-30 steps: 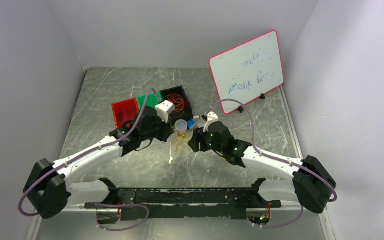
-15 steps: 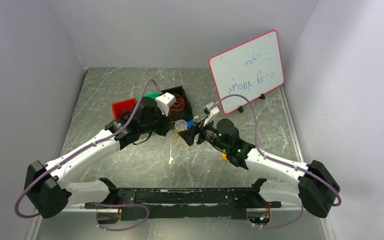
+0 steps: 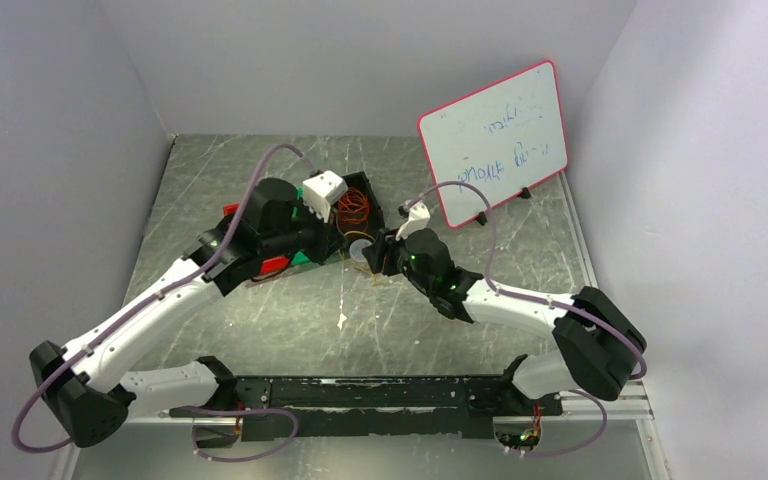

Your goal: Untangle the cables

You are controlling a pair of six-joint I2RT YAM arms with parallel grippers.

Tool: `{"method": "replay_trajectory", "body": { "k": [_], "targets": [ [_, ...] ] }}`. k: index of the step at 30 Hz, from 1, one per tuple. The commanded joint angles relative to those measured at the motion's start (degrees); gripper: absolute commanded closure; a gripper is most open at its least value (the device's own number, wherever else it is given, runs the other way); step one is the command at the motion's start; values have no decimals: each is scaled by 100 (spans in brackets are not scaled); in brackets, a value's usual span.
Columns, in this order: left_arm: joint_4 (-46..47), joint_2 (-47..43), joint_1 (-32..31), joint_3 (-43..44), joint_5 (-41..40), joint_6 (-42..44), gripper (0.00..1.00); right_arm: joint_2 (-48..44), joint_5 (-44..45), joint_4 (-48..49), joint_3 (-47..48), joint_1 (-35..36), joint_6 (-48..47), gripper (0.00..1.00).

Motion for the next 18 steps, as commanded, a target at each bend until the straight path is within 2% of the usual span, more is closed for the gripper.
{"method": "replay_trajectory", "body": {
  "k": [1,9,18],
  "targets": [
    [-394,-380,-19,577,-187,158,93,-30,870,-347,-57,-34,180,52],
    [-885,-526,-15,1301,-853,315,93,-415,1128,-596,-558,-147,160,65],
    [-1196,-545,-16,1768,-1104,455,93,-537,958,-537,-885,-300,289,70]
  ]
}}
